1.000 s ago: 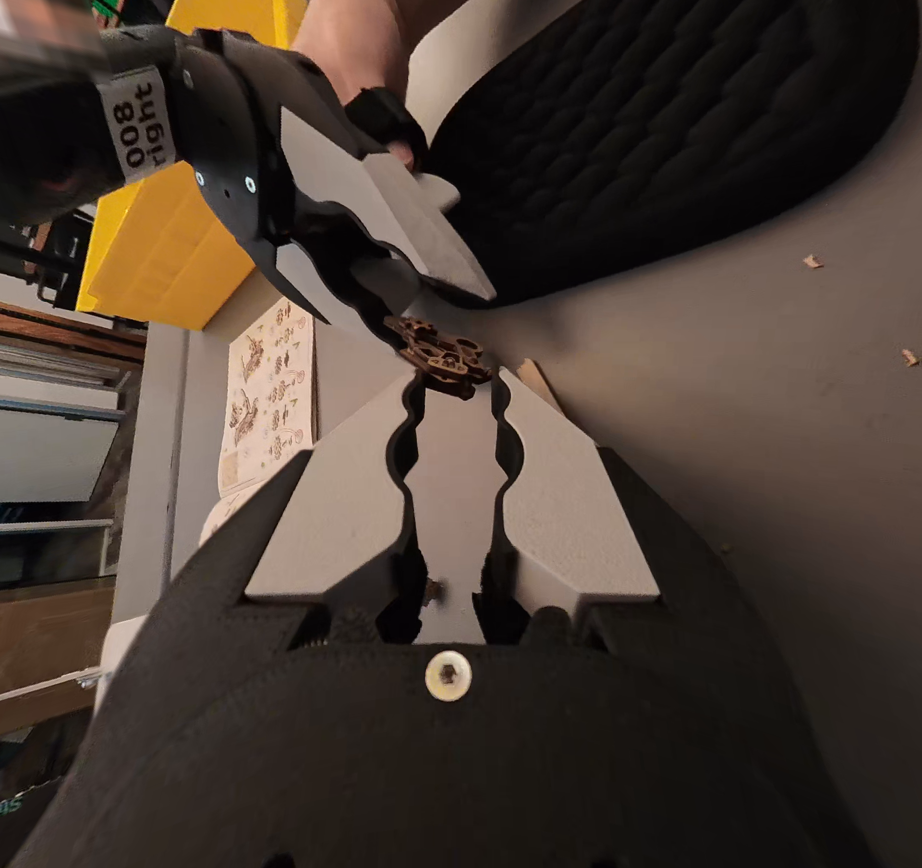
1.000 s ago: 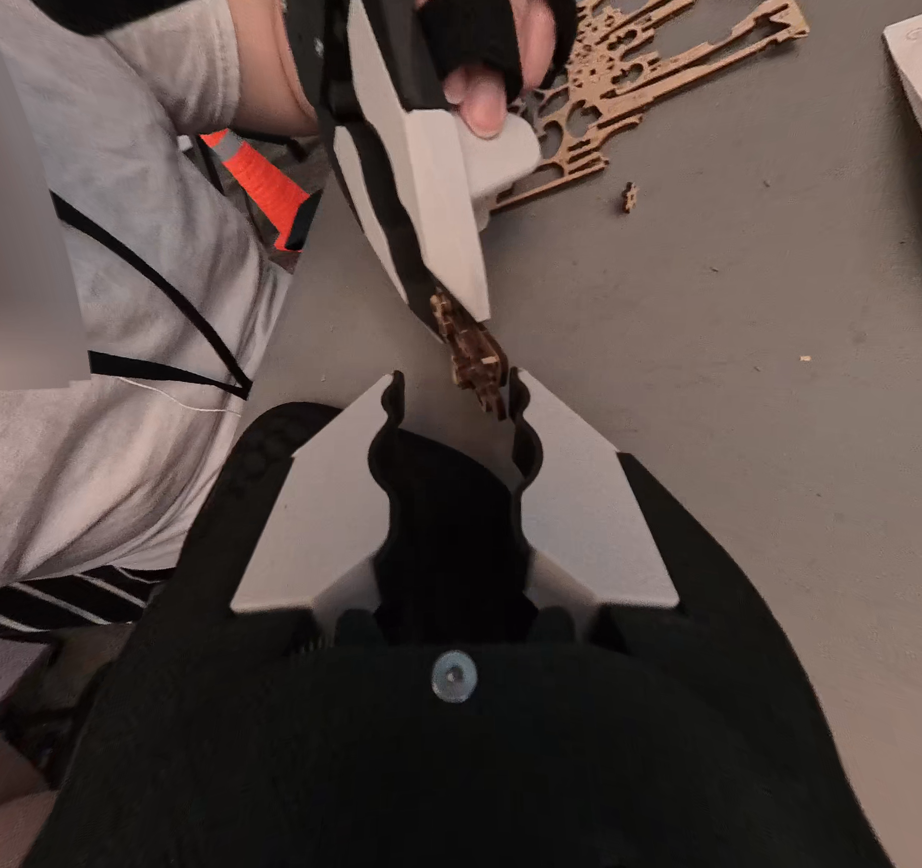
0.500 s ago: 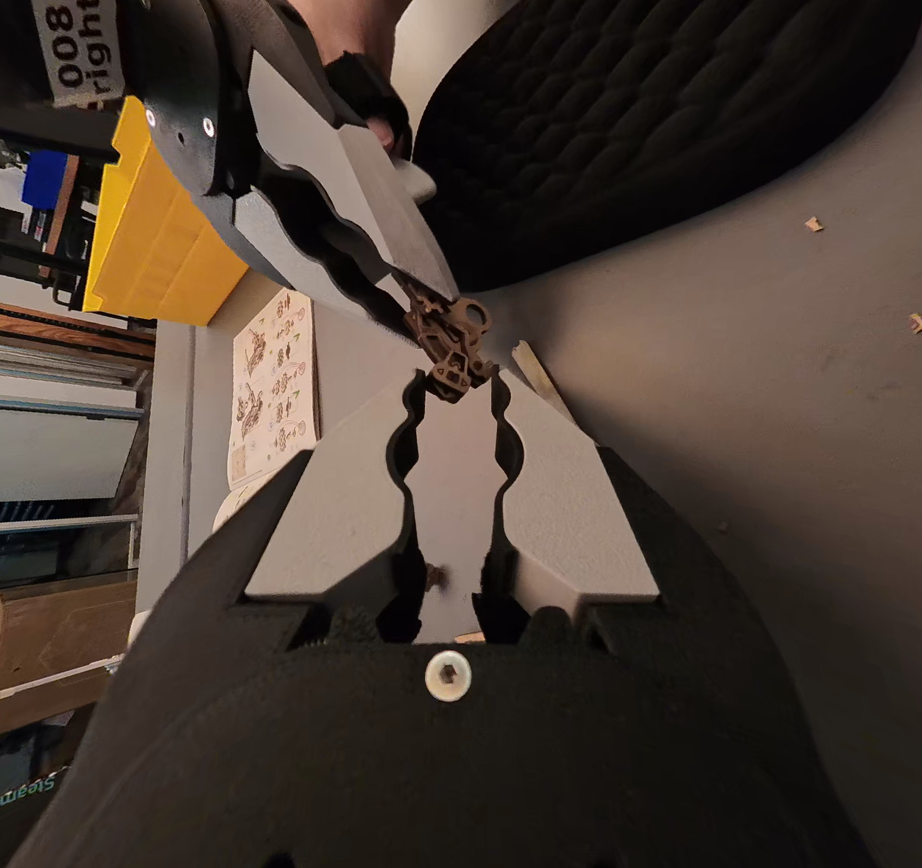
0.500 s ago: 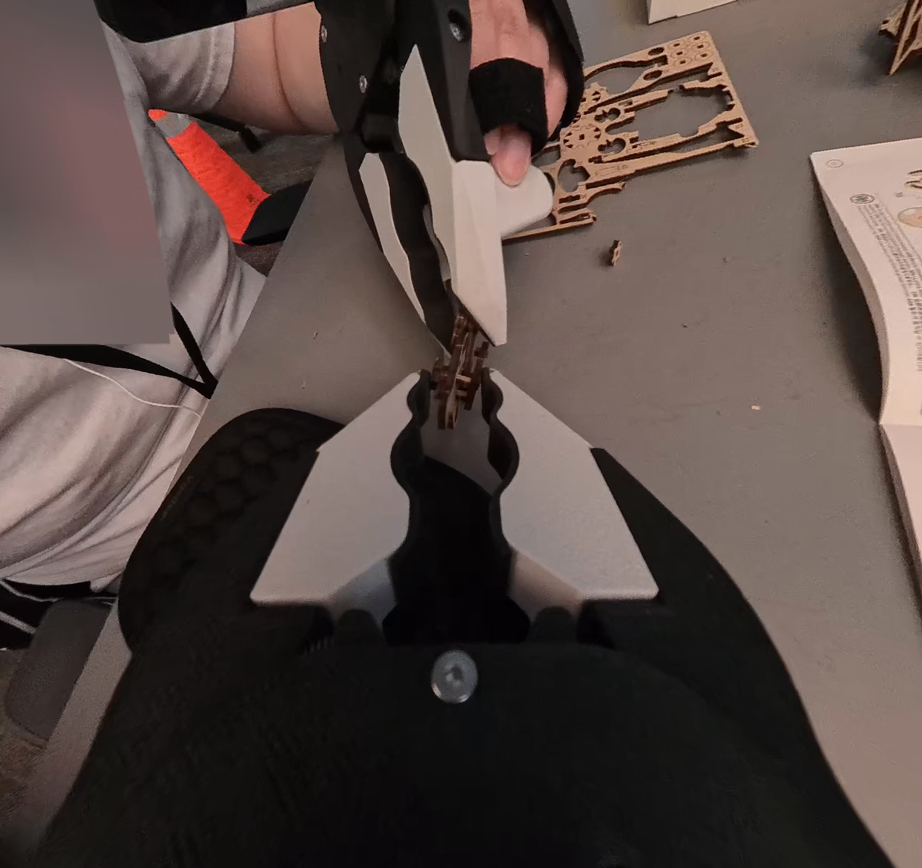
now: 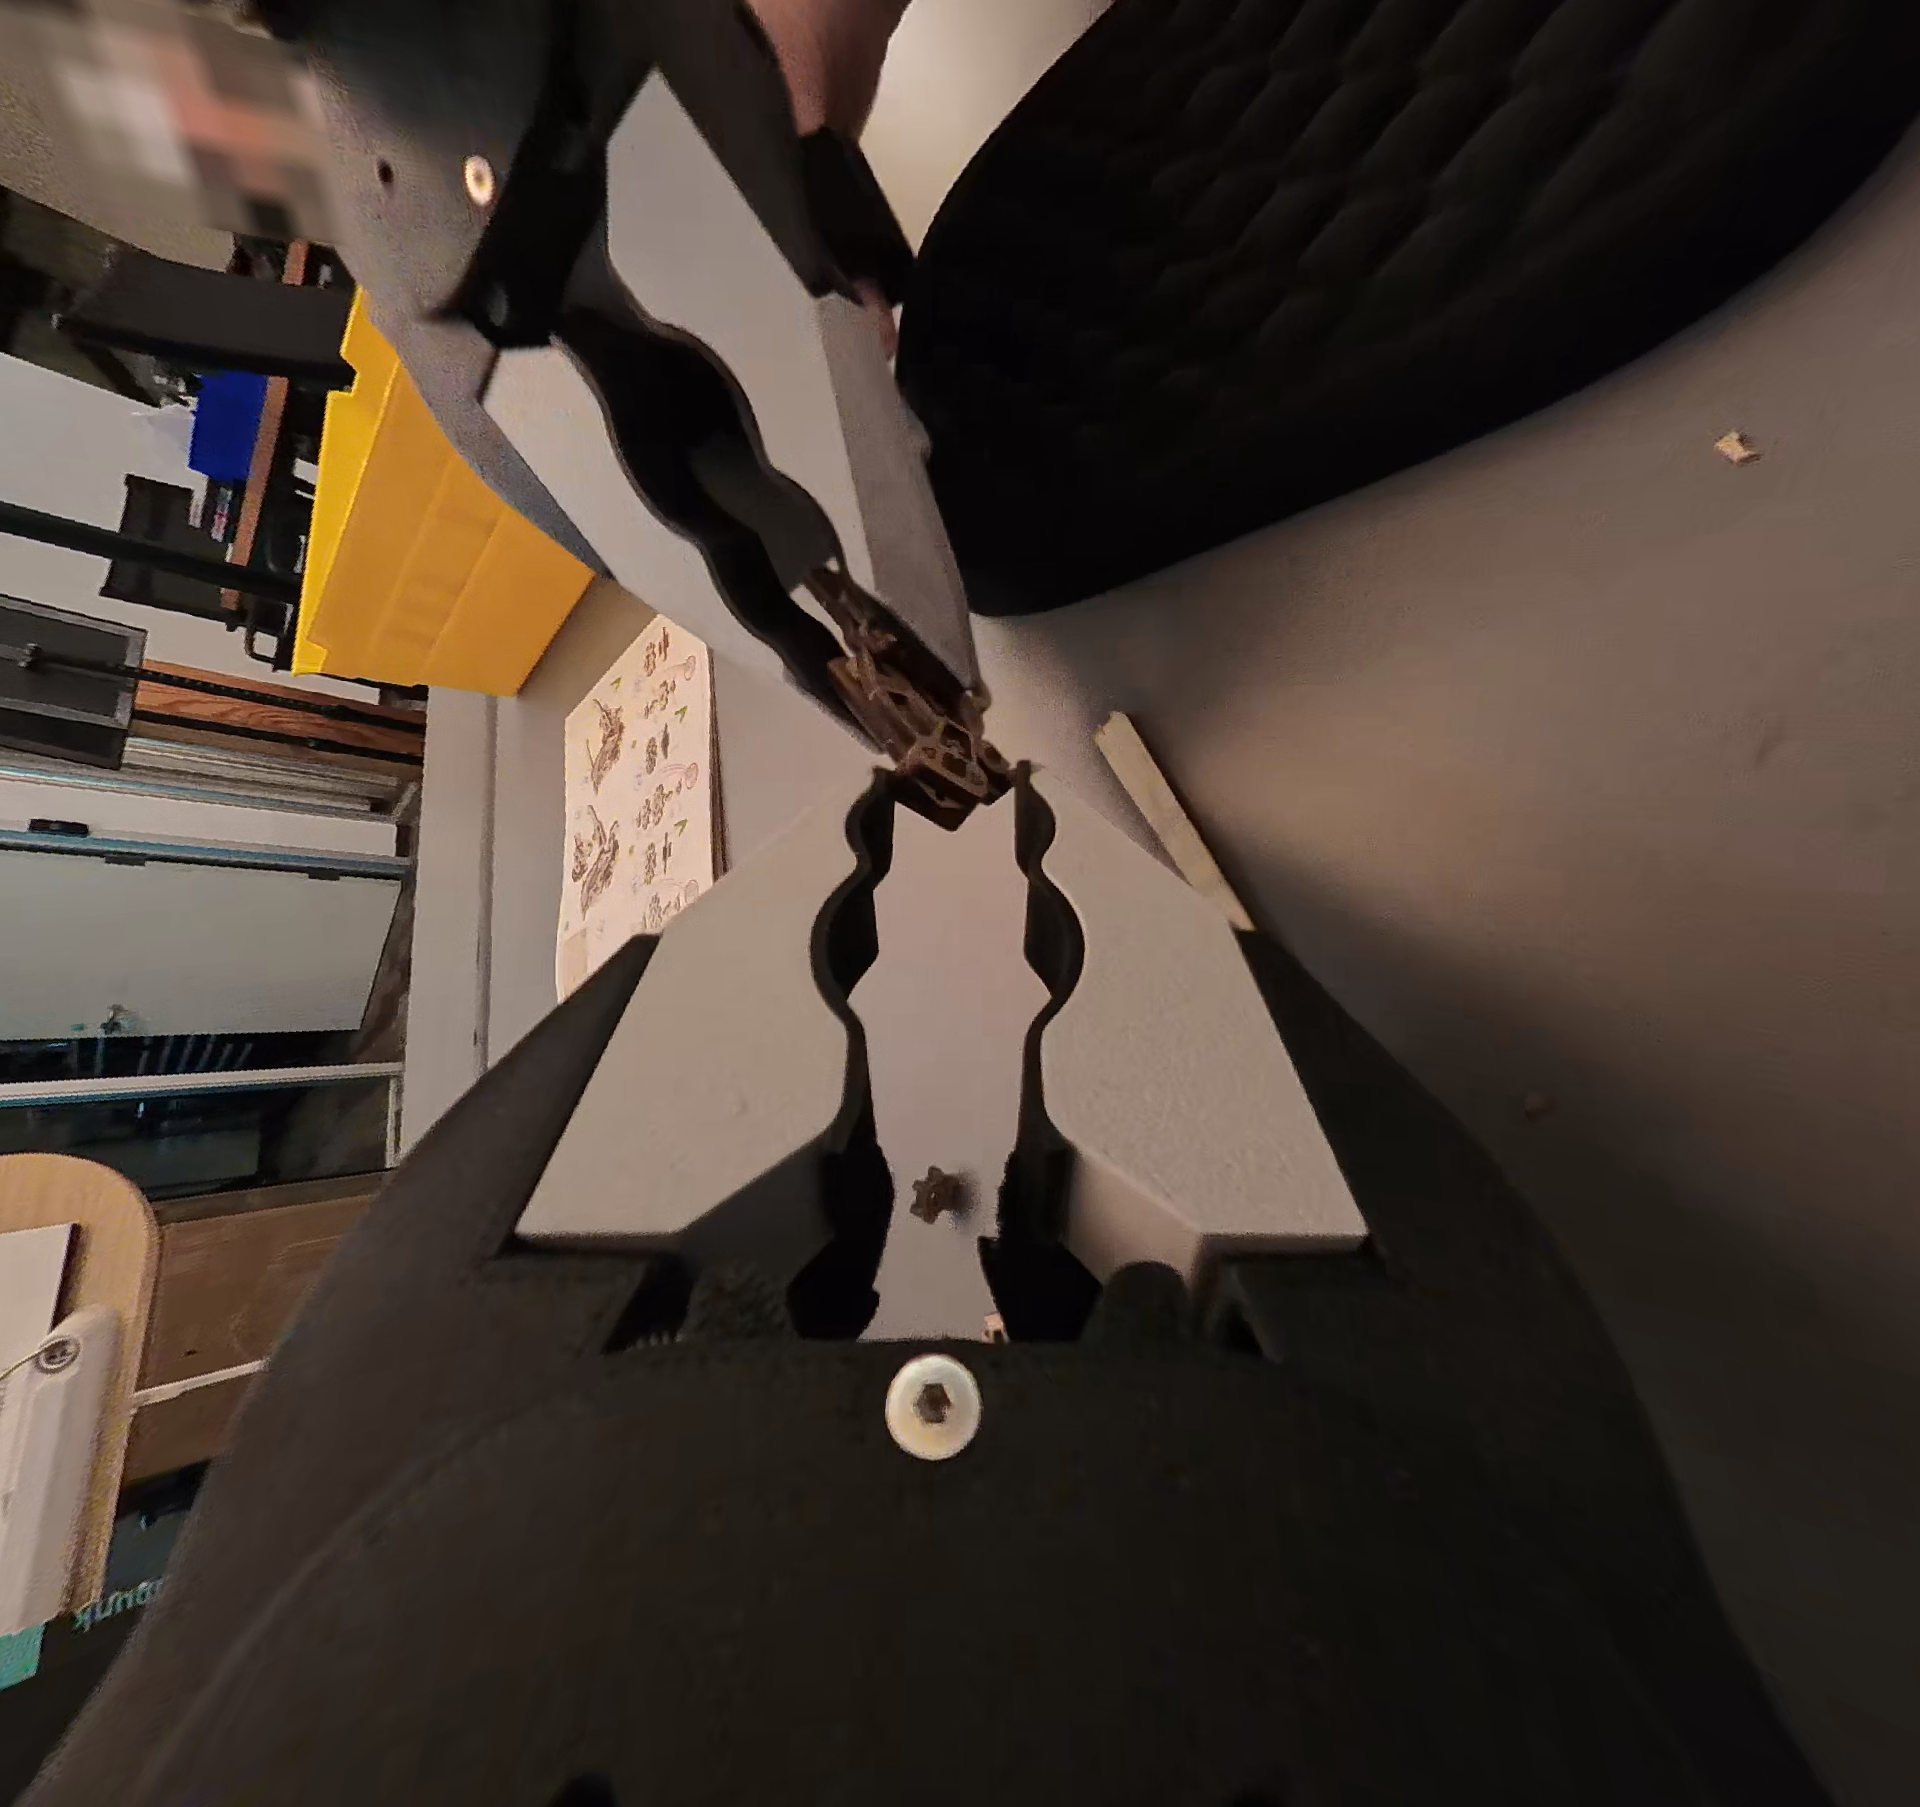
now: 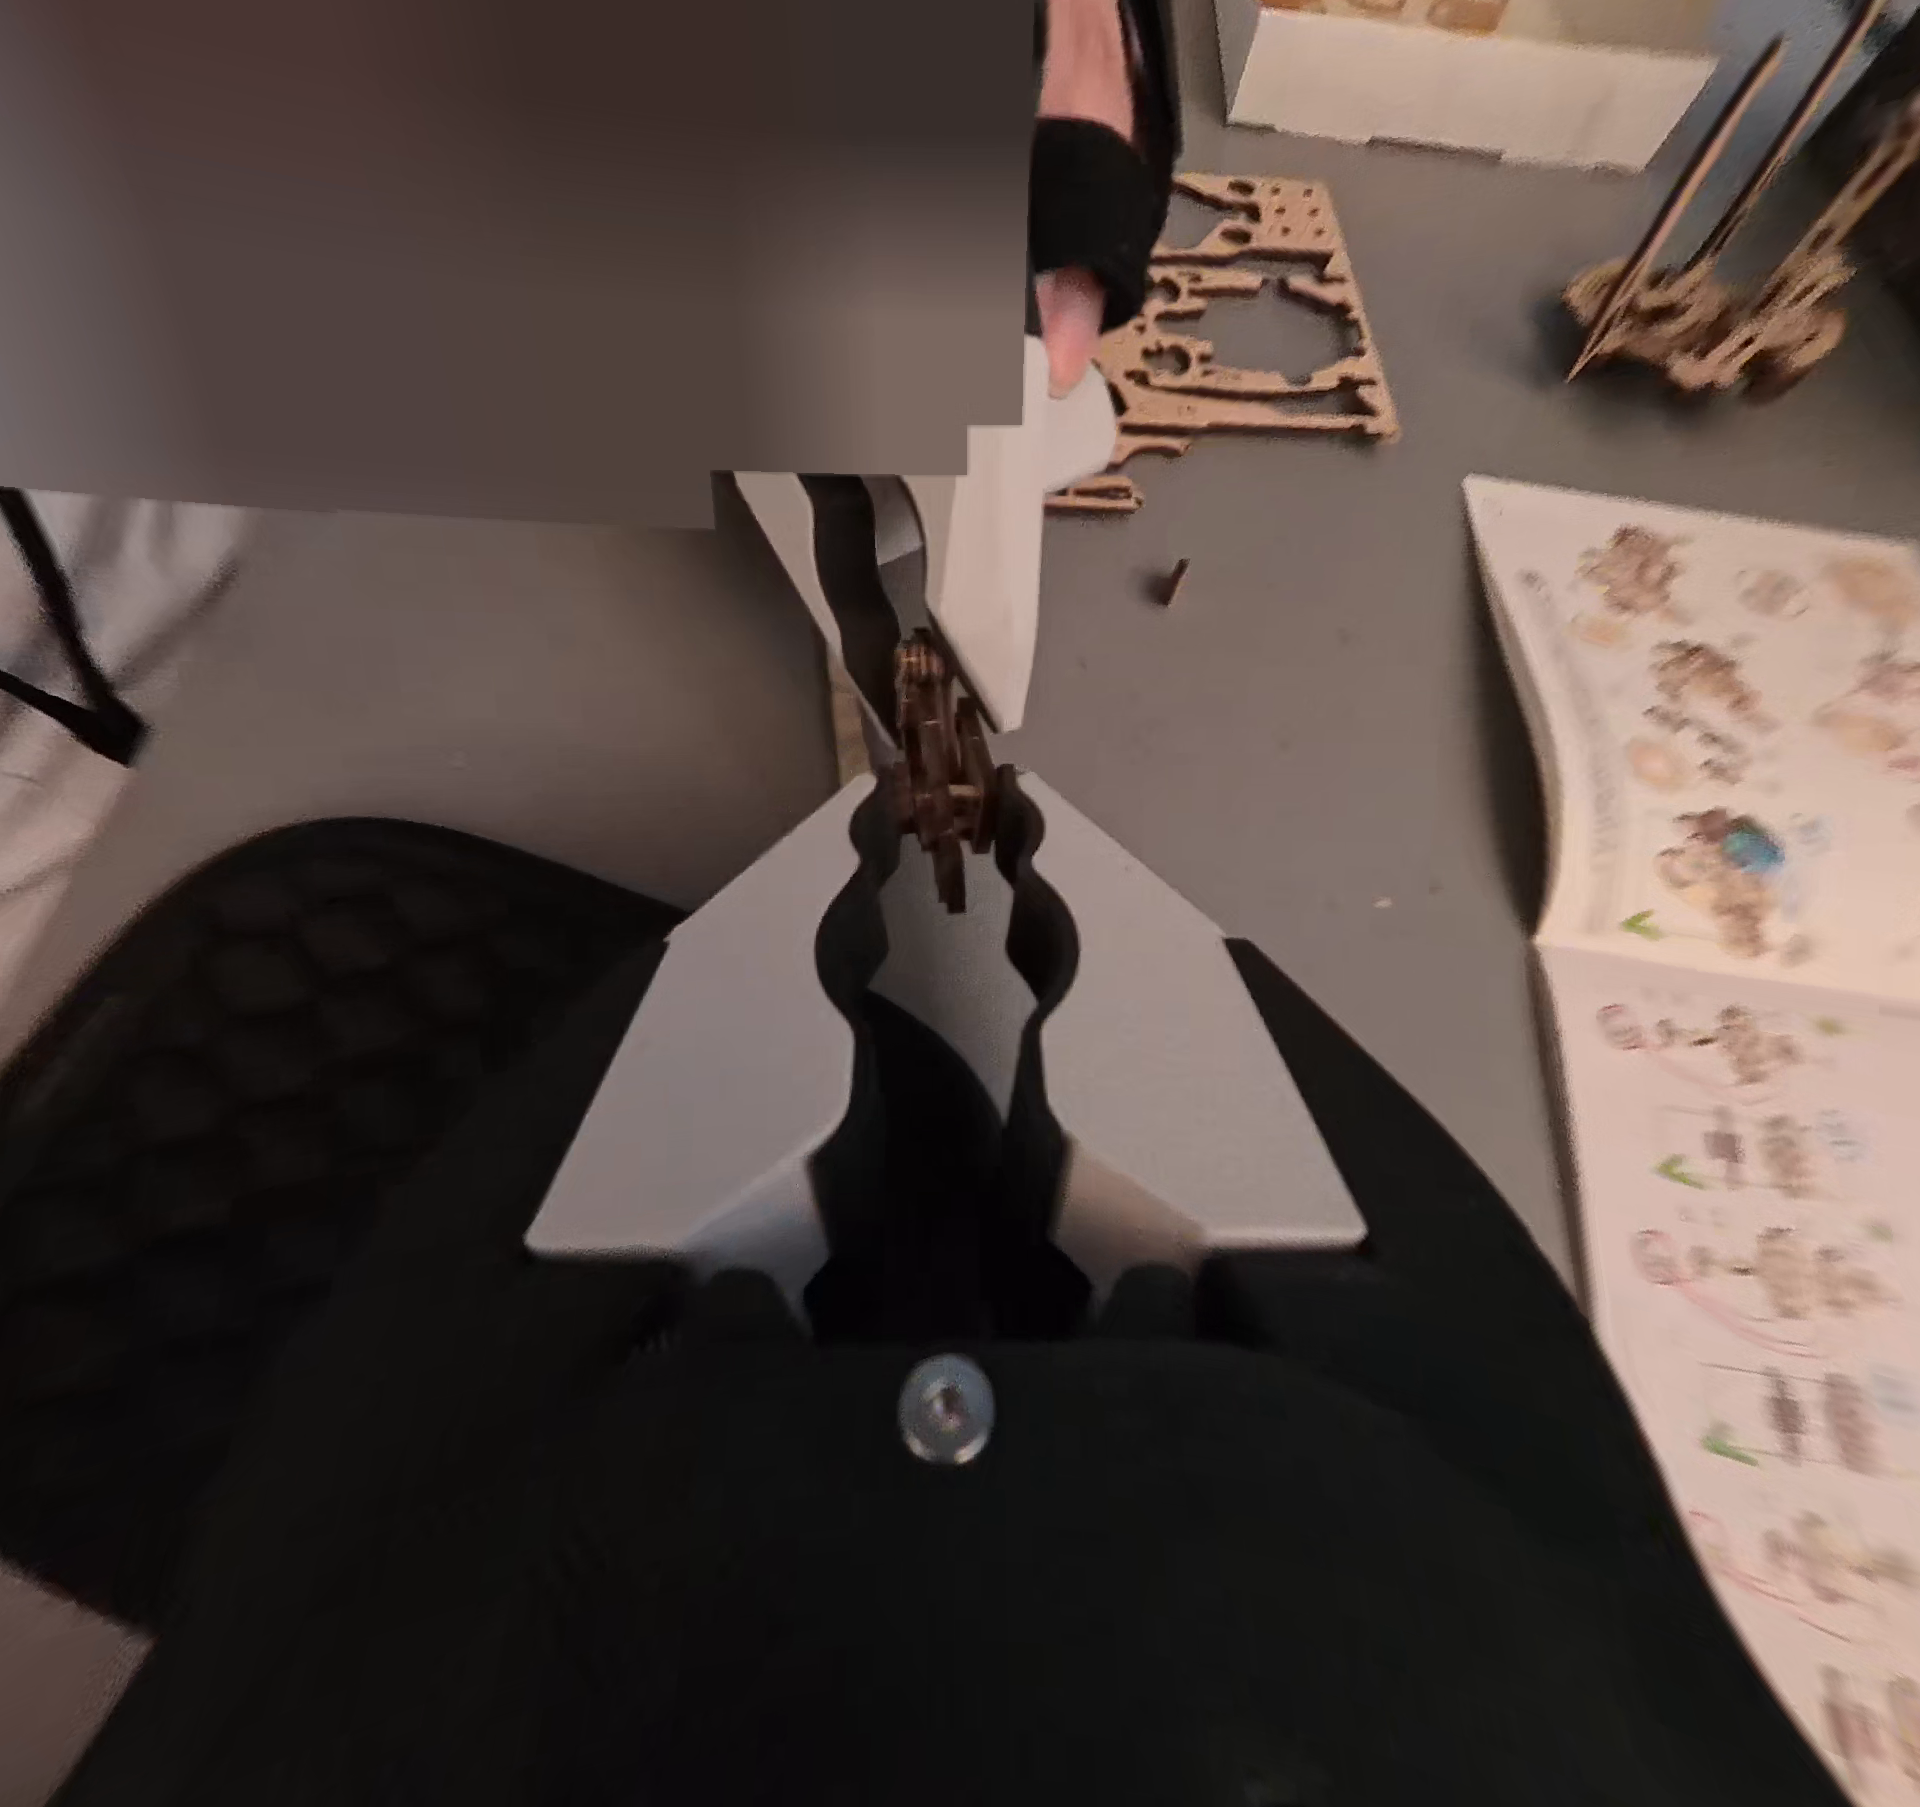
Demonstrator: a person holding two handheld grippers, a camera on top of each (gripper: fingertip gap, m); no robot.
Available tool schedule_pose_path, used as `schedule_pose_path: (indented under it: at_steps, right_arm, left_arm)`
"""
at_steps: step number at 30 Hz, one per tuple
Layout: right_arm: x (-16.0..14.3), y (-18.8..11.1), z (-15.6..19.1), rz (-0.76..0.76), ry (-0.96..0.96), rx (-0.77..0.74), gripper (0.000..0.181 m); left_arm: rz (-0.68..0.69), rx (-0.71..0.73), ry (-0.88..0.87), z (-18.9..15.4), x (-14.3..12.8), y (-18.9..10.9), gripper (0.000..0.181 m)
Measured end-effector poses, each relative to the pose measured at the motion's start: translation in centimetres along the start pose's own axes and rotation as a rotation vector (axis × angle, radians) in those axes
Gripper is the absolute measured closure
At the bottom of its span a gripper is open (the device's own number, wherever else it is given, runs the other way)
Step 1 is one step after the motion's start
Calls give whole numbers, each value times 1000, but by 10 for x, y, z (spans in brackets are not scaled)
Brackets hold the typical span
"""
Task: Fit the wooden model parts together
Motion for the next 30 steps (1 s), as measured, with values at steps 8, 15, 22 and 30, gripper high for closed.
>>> schedule_pose_path:
  at_steps: [8,15,22,30]
  right_arm:
    - [4,0,5,-1,-158,-88,165]
    - [9,2,8,-53,-267,-209,165]
    - [13,6,9,-95,-243,-212,164]
    - [16,-3,5,-131,-189,-233,166]
  left_arm:
    - [-19,-16,-81,2,-5,-5,164]
    - [-138,-97,-416,17,-6,-10,142]
    - [-134,-31,-356,19,-5,-16,168]
    - [-109,7,-328,21,-10,-19,168]
Point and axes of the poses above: each gripper's, where its closed fingertips meet, y out along the fingers, x out of its top, z = x × y across the jaws, the point moved 8 cm from there along -y, back along the fingers, and after that the axes turned 2 degrees about -x, right-handed, at the moved point
